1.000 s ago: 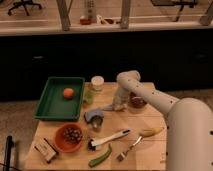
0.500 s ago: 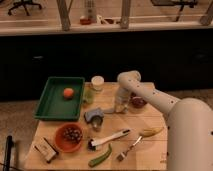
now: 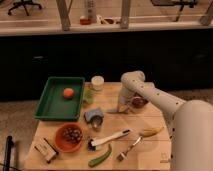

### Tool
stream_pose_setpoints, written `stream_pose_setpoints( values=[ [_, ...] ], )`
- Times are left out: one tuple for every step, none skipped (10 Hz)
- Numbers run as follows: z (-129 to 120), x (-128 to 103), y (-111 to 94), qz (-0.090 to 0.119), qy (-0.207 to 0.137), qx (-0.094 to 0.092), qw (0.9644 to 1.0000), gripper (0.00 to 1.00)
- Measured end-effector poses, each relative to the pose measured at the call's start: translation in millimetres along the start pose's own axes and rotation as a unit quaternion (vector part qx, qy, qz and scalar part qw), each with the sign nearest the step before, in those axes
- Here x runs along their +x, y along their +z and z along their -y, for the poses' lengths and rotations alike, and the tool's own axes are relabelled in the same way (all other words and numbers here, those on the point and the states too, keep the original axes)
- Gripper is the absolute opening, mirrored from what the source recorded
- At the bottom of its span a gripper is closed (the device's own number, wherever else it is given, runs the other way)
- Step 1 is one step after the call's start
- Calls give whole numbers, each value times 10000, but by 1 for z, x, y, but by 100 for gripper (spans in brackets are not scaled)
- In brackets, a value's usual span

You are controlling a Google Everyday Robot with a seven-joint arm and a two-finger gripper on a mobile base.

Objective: Wipe table surface with towel

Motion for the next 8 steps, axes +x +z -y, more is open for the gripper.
stream_pose_setpoints(
  values=[
    [1,3,-1,-15,57,53,10000,0],
    [5,5,-2,-28,98,109,9999,0],
    [8,8,-4,-41,130,168,9998,0],
    [15,13,-7,-52,187,258,9995,0],
    [22,14,-8,-61,202,305,9993,0],
    [27,12,-9,-58,187,345,9992,0],
    [29,10,-8,-55,164,361,9992,0],
    [33,6,-8,-35,121,387,9992,0]
  ],
)
